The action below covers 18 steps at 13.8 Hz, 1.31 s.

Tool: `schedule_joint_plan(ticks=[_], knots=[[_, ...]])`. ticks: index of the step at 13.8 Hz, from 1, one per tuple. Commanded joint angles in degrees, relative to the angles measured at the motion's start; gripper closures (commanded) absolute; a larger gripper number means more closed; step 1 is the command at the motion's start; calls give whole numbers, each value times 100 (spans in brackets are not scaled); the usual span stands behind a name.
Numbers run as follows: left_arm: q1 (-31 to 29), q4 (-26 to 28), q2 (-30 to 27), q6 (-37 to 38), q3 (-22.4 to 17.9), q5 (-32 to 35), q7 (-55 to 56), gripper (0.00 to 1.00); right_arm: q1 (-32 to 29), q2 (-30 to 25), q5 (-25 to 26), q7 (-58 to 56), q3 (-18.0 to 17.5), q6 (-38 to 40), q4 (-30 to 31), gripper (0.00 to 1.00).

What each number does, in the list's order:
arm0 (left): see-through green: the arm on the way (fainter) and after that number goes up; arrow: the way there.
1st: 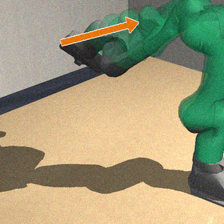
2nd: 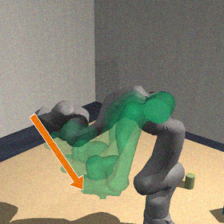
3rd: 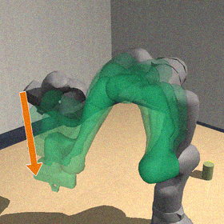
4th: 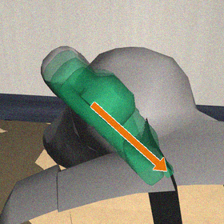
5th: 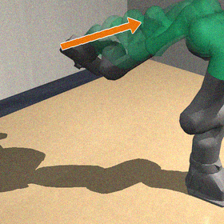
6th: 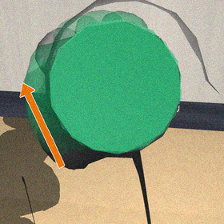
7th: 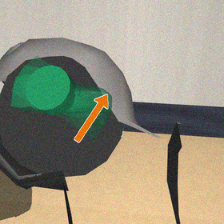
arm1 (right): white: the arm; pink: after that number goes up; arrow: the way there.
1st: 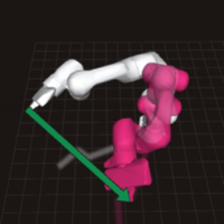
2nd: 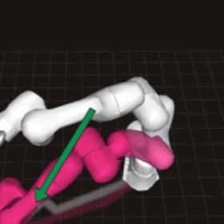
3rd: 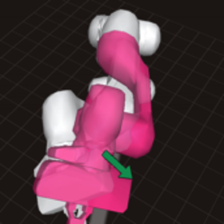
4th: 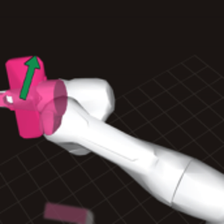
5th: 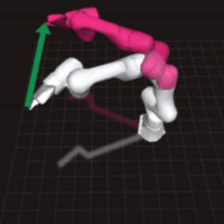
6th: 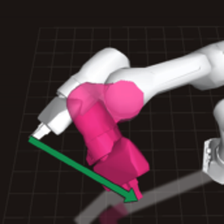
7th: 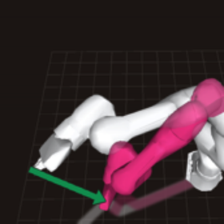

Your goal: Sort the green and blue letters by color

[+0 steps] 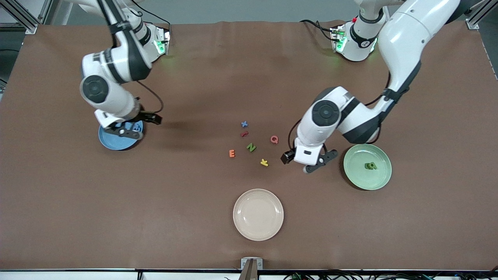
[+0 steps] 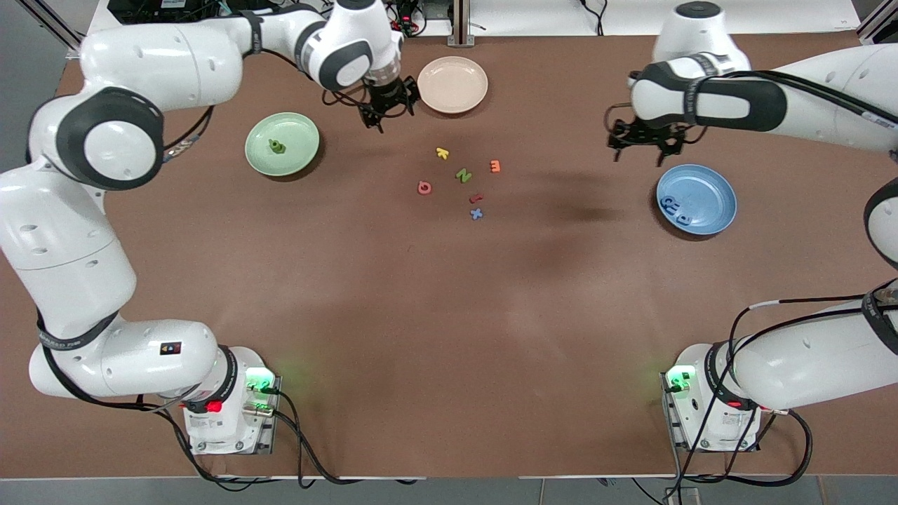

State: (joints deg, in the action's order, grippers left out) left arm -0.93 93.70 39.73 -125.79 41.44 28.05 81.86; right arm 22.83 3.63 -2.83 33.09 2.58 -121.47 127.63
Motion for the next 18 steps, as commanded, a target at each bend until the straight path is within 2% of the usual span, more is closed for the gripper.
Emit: schedule_joint_plan(ticks=[1,4,6,9,11,13,18], knots=[[618,-640,491,116,-232,-1,601,14,746,427,-567,723,59,-243,-413,0],[1374,-1247,921,116,-706,-158,1278,17,1565,1015,-666,1540,67,-1375,-476,0],[1700,-1485,1115,107,-883,-501,1595,20,1987,1603,-623,1586,67,-1948,-694,0],[2043,-1495,1204,72,-1050,-642,2105,22,2427,2482,-500,1525,76,-2047,-1545,0],[2114,-1495,1309,63,-1059,-669,2334,24,2665,2914,-149,1534,85,-2047,-2021,1],[2184,-1495,1406,55,-1068,-669,2440,26,2666,3012,193,1507,76,-2108,-2102,2],[2220,-1495,1556,46,-1068,-669,2590,30,2674,3083,248,1367,76,-2231,-2085,3]])
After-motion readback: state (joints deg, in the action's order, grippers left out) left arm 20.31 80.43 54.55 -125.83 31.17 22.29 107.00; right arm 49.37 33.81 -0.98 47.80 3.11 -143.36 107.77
